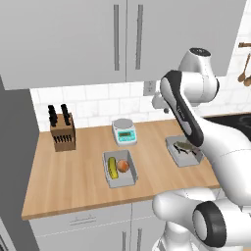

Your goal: Take the meat container that has the fish and place it on the second highest rack of the freezer. Then take the vegetable container that has the onion and cucumber and place it on the highest rack of the freezer.

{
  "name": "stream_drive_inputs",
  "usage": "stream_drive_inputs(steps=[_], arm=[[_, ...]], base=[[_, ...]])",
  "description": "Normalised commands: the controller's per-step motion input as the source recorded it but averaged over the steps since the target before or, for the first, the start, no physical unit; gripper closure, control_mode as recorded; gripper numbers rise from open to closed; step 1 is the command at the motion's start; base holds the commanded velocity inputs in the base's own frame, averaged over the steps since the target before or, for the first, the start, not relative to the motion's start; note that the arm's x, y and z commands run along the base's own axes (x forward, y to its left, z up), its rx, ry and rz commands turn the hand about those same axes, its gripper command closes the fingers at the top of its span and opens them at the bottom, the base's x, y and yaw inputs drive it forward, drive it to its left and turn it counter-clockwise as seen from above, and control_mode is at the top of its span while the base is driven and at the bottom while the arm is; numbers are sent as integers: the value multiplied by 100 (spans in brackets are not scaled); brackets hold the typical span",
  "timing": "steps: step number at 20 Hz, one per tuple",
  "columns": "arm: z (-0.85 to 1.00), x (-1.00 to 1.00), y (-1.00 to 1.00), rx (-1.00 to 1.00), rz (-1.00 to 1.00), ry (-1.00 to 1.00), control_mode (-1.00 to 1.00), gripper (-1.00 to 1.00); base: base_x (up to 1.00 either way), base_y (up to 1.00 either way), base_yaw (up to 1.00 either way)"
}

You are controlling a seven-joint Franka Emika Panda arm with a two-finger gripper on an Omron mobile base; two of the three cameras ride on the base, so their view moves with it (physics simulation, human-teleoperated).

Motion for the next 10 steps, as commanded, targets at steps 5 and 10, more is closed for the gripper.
stream_drive_inputs(steps=[5, 10], arm=[[-28, -12, -19, 2, -27, 1, -100, -100], [-45, -14, -67, 8, -63, 6, -100, -100]], base=[[0, 0, 0], [0, 0, 0]])
